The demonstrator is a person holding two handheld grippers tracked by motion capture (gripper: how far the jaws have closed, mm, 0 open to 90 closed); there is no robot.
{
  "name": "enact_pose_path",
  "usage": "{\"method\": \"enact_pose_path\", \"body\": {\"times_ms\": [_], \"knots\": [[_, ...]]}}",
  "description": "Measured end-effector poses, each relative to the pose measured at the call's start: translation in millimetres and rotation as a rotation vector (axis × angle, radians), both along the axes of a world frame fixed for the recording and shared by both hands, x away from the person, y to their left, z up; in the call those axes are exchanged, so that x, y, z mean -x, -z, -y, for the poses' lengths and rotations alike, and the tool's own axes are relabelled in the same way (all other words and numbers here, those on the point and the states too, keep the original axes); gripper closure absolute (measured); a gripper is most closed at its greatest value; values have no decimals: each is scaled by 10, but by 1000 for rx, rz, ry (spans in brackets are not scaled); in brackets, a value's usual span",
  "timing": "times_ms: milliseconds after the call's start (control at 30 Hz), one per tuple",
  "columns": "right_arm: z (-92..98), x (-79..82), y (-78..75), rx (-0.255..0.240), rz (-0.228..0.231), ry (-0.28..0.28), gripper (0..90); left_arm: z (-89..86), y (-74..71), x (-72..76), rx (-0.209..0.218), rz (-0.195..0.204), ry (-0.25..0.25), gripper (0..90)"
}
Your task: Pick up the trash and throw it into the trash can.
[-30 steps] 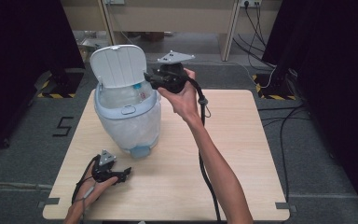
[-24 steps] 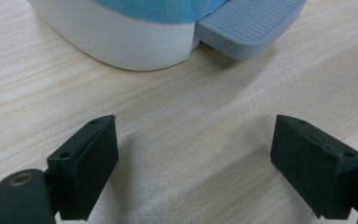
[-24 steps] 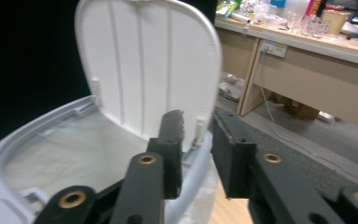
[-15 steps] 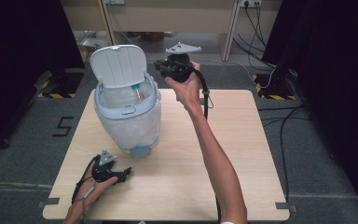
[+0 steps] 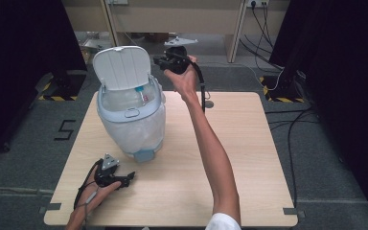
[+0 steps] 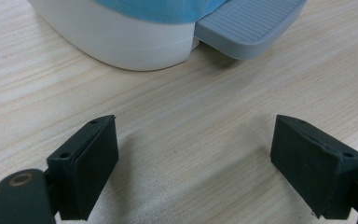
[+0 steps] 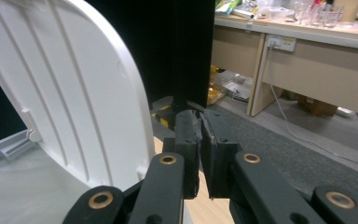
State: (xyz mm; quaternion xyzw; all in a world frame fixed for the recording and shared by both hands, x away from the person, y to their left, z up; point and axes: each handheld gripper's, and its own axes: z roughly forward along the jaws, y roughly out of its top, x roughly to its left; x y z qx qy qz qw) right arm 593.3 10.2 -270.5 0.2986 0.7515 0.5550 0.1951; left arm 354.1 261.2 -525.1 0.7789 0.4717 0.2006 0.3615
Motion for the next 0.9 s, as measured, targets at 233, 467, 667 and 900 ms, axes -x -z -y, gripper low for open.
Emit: {"method": "enact_pose_path", "body": {"times_ms": [233, 467, 667, 900], "knots": [[-100, -98, -69, -19, -14, -63, 854, 0, 0, 0, -1, 0, 0, 140], [-79, -100, -63, -56, -38, -135, 860, 2, 0, 1, -1, 0, 0, 139], [-134, 114, -106, 8, -4, -190, 857, 1, -2, 2, -2, -3, 1, 139], [-66, 383, -44, 34, 1, -264, 844, 0, -3, 2, -3, -4, 1, 139]]}}
